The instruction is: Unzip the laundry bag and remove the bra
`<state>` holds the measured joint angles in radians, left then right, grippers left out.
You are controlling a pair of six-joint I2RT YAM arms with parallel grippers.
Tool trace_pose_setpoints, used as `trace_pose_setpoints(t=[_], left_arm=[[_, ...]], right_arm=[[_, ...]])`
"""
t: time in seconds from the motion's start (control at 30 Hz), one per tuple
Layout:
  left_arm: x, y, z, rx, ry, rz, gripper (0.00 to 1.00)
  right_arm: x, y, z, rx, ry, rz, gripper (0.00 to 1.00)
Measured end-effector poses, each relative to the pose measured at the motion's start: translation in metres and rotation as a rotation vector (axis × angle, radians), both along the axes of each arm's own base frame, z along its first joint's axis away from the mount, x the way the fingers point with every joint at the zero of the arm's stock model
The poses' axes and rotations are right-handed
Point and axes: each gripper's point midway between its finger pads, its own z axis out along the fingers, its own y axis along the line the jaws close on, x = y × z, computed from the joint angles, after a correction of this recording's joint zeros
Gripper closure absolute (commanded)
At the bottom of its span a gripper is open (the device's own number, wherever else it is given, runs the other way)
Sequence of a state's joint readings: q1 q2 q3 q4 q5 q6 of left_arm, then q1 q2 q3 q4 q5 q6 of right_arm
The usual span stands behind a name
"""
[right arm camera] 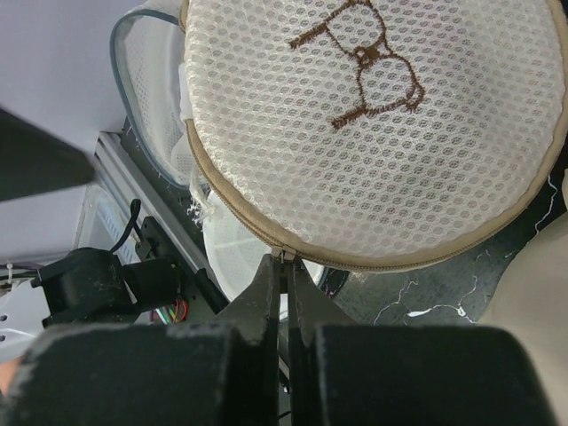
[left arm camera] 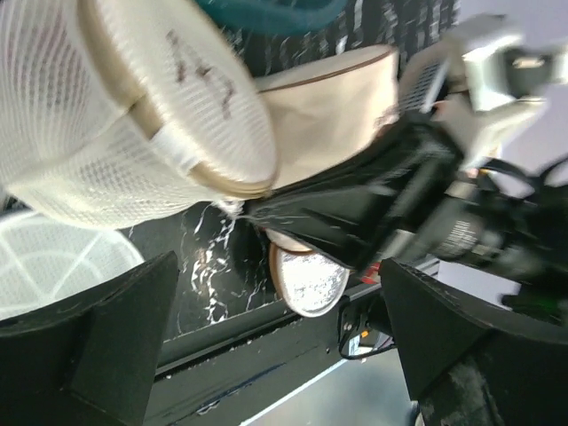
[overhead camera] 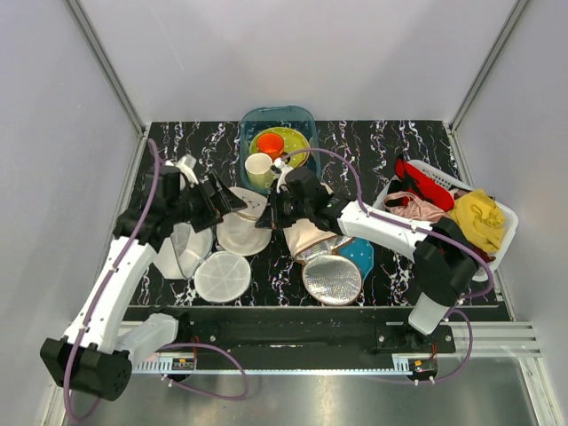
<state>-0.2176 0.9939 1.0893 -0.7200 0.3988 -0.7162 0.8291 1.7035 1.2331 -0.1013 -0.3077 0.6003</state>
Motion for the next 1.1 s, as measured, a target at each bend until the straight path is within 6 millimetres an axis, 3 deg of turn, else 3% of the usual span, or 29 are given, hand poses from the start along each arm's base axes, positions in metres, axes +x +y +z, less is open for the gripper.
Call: trace_pose_setpoints(t=[0.17,0.33,0.43,0.47,0.53,0.73,0.9,1.0,1.1], left_arm=[[-0.003,-0.001,-0.056,0.004,0.156,0.031,0.06],[0.014,-0.006,-0.059,-0.035,0.154,0.063,0.09],[0.028,-0.011,-0.058,-0.064,0.140,0.073,0.42],[0.032,-0.013,-0.060,-0.071,0.141,0.073,0.77],[0.038,-0.016,-0.063,-0.086,0.155,0.078,1.00],[0.039,-0.015,-0.067,-0.059,0.169,0.064,1.00],[0.045,-0.005,-0.037,-0.032,0.100,0.069,1.00],[0.050,0.004,-0.019,-0.034,0.048,0.088,1.00],[0.052,0.007,-0.017,-0.036,0.041,0.095,1.00]], right_arm=[[0.001,0.001,0.003,0.003,-0.004,0.000,1.00],[0.000,0.000,0.002,-0.003,-0.002,0.002,1.00],[0.000,-0.001,0.001,-0.008,0.002,0.002,1.00],[-0.001,-0.001,0.001,-0.010,0.004,0.002,1.00],[-0.001,-0.002,0.000,-0.015,0.002,0.002,1.00],[0.004,-0.013,-0.006,-0.042,-0.005,-0.006,1.00],[0.023,-0.061,-0.010,-0.071,-0.009,-0.085,1.00],[0.033,-0.077,0.001,-0.062,-0.036,-0.116,1.00],[0.028,-0.075,0.018,-0.030,-0.058,-0.094,1.00]])
